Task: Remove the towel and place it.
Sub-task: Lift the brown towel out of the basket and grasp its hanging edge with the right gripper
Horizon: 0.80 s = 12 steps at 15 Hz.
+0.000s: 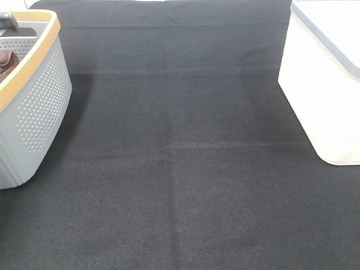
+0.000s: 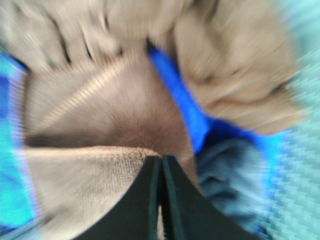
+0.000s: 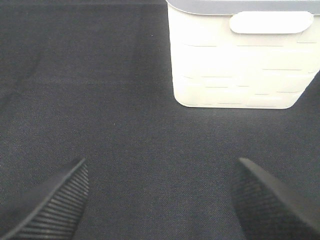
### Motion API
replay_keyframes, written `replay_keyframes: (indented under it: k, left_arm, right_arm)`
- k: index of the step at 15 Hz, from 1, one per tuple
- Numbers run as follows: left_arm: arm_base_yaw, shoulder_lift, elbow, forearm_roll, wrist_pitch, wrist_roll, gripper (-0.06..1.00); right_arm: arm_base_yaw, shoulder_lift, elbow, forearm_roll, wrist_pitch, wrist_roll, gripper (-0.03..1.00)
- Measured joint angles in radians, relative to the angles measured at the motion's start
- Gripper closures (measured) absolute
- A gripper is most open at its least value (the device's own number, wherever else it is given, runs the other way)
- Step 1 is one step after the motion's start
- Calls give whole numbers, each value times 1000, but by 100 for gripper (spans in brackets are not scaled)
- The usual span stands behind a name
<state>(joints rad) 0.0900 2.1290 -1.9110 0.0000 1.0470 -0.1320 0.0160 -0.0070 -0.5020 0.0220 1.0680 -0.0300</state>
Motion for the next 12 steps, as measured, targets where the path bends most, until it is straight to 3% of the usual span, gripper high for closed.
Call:
replay_keyframes:
  k: [6,12]
  left_arm:
    - [0,-129,-8,0,10,10,94]
    - [0,-288,-8,-99,17,91,94]
  right_arm:
    - [0,0,0,0,0,0,22]
    - [0,0,0,1,0,0,22]
